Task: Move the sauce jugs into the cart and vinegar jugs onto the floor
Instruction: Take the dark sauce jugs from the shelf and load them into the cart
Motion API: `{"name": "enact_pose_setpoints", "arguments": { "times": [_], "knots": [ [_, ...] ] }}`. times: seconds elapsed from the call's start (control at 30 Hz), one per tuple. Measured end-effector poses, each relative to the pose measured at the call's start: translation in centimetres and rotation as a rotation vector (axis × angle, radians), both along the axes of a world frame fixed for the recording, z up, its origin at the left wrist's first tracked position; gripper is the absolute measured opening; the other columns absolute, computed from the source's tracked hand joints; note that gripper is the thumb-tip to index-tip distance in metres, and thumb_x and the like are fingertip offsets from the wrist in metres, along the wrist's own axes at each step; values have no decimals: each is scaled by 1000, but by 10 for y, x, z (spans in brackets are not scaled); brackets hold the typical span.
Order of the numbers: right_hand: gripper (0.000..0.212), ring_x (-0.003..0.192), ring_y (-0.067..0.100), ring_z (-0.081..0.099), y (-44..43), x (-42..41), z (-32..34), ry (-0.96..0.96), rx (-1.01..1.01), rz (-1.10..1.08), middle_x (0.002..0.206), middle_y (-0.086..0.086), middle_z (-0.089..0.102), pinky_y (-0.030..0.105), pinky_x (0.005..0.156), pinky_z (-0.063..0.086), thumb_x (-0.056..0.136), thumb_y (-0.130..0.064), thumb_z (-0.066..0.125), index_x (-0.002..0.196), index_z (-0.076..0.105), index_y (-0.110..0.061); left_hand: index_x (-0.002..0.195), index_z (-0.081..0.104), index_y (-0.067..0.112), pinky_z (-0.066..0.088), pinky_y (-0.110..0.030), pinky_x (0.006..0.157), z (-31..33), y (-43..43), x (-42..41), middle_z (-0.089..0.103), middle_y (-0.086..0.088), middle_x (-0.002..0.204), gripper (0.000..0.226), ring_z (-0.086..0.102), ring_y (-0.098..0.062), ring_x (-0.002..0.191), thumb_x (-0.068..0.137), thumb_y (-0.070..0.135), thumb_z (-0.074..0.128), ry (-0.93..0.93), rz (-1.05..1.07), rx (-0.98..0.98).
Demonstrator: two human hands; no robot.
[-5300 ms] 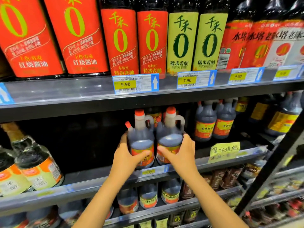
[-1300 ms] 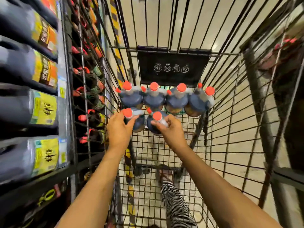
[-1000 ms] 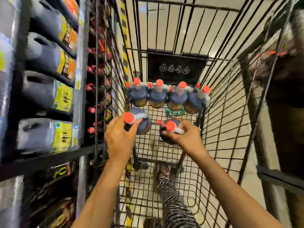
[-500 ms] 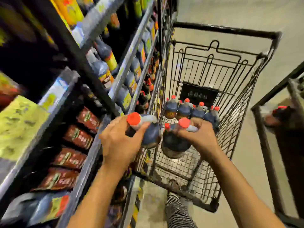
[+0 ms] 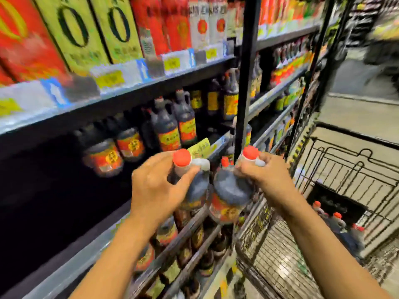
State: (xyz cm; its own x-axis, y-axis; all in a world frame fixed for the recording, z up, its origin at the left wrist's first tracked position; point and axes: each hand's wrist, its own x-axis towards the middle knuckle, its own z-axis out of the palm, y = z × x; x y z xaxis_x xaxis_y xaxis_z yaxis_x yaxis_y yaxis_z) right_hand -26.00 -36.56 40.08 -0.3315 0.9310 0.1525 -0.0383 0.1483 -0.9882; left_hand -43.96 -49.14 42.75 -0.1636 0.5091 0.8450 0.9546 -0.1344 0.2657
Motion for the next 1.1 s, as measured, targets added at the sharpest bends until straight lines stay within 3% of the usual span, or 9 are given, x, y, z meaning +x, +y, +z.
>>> {"name": "enact_pose_setpoints", "arguments": {
  "times": [0.1,0.2,0.3,0.4,0.6,0.77,0.87,1.0,1.1],
  "knots": [
    [46,69,17,43,-6,-39,24,33,53,93,68,10,48,35,63,33,47,-30,72,69,54,7,81,70,5,31,-7,74,15,-27,-23,65,-6,70,29,53,-11,74,78,34,73,61,104,31],
    [59,69,17,47,-8,-76,39,59,112,137,69,11,54,35,62,38,45,-31,71,74,54,17,84,70,7,32,-10,70,22,-47,-46,65,-3,71,30,52,-11,72,77,36,73,62,230,13],
    [49,66,15,46,-8,-107,50,99,127,191,67,9,53,34,60,38,49,-26,70,73,55,14,83,69,9,32,-12,66,29,-60,-64,68,-3,76,32,57,-15,70,78,40,69,23,361,0],
    [48,64,13,40,-6,-135,56,98,174,233,63,8,46,33,58,34,49,-32,69,68,52,8,78,68,8,28,-10,64,35,-67,-75,66,-4,71,27,56,-17,64,73,33,75,15,431,23],
    [35,60,14,44,6,-172,61,84,238,338,62,13,47,34,56,38,62,-18,74,65,46,2,65,61,10,21,-17,57,33,-73,-92,52,-2,54,32,48,-20,50,77,39,67,69,600,50],
    [35,54,11,44,13,-199,50,16,279,408,53,0,47,29,53,36,66,-10,79,56,45,-13,50,46,12,32,-27,47,11,-72,-109,47,-4,46,46,47,-25,44,78,43,63,29,677,37],
    [36,49,5,42,16,-212,42,-15,299,509,44,-8,47,25,51,35,67,-5,78,49,48,-13,46,48,9,37,-27,45,0,-69,-115,50,-6,45,48,53,-28,45,75,45,62,-35,743,-32],
    [41,43,-2,43,20,-227,37,-71,289,580,40,-11,48,18,49,36,67,-2,77,46,46,-19,55,55,13,31,-25,53,4,-64,-122,59,-9,54,39,58,-31,53,80,41,68,-147,883,-82],
    [19,61,11,56,23,-236,38,-107,317,629,60,8,62,30,59,45,68,-3,77,59,60,-4,78,66,12,36,-29,61,12,-55,-131,69,-13,77,34,63,-33,75,88,43,60,-238,934,-150]
  ]
}}
